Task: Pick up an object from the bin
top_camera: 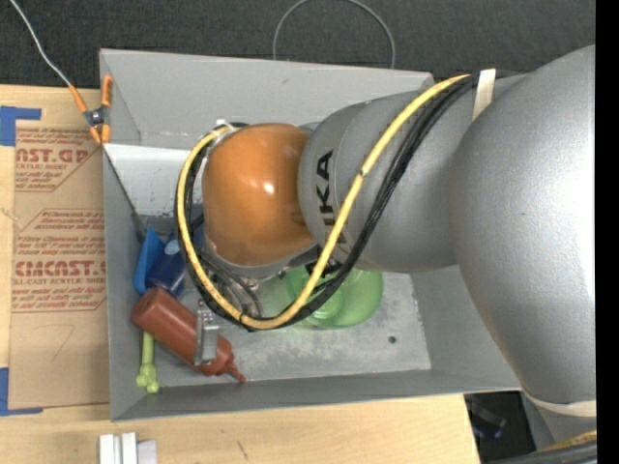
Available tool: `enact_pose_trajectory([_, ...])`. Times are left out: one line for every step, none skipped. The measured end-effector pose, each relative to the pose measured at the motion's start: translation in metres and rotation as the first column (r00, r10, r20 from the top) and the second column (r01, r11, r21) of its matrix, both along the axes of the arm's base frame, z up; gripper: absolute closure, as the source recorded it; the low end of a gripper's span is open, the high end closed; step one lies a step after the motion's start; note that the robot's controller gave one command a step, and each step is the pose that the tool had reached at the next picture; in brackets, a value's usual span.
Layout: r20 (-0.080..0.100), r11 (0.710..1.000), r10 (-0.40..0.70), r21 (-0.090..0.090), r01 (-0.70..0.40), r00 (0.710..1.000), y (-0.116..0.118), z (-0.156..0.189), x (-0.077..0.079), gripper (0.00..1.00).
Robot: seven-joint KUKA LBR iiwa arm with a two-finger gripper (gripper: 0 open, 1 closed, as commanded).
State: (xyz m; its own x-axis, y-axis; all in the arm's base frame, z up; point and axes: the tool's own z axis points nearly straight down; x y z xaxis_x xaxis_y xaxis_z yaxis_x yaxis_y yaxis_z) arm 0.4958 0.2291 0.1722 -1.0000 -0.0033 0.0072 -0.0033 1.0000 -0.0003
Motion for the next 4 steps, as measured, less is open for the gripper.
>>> enact_pose_trajectory([0.007, 1.000, -0.003, 0.002, 0.003, 1.000, -0.001, 0.004, 0.002, 0.00])
enact_pose_trajectory([0.000, 0.972, -0.233, -0.001, 0.233, 0.972, -0.010, -0.104, -0.013, 0.00])
enact_pose_trajectory([0.007, 0.989, -0.148, 0.002, 0.148, 0.989, -0.008, -0.031, -0.014, 0.00])
enact_pose_trajectory([0.005, 0.972, -0.234, 0.002, 0.234, 0.972, -0.010, -0.104, -0.012, 0.00])
